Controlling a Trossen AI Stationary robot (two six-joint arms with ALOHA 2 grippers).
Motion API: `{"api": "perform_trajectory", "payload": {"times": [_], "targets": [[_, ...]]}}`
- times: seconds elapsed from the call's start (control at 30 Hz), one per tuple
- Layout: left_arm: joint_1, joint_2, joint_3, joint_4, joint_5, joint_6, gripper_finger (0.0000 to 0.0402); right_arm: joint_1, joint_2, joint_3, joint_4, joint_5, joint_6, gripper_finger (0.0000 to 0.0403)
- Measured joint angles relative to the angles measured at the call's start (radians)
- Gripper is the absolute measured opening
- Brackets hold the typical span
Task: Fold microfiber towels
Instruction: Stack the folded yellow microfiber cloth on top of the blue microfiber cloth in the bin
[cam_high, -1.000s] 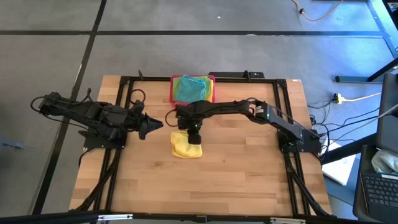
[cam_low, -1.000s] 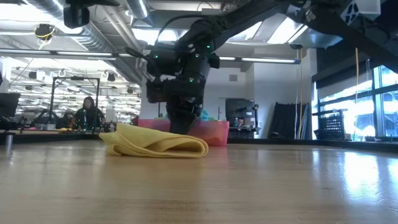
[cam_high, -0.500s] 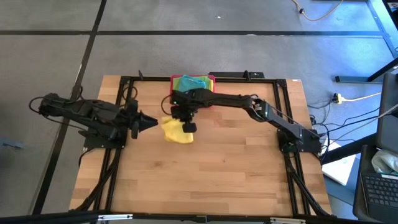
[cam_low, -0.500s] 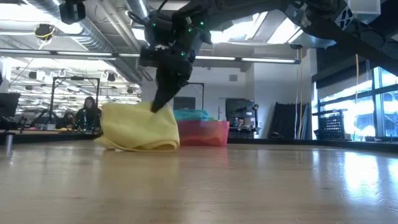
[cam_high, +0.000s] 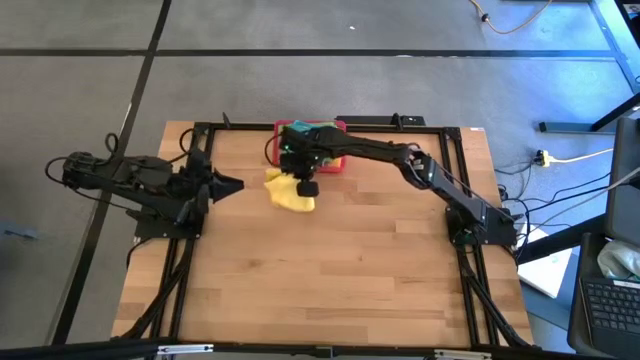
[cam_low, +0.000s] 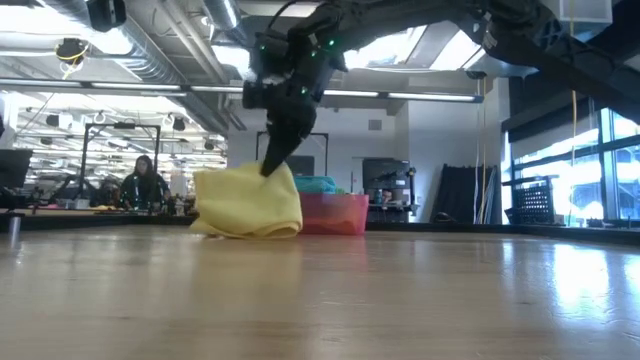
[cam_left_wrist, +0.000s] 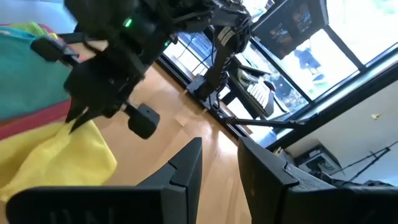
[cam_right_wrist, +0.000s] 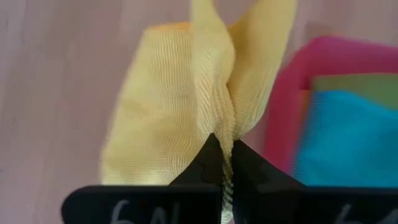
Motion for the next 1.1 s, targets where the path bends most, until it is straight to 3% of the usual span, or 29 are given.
{"api": "perform_trajectory", "payload": {"times": [0.37,0.93,1.1], "targets": [[0.0,-0.001,0.0,0.001,-0.04,0.001,0.0095,-0.112,-0.088,0.003,0.032,0.028,0.001,0.0006],[0.0,-0.001,0.0,0.007,-0.068,0.004,0.0095,-0.308,-0.076,-0.023,0.085,0.026,-0.005,0.0007],[0.0,-0.001,0.0,0.007,-0.068,0.003,0.0095,-0.323,-0.043,-0.023,0.067,-0.013,-0.008,0.0045]]}}
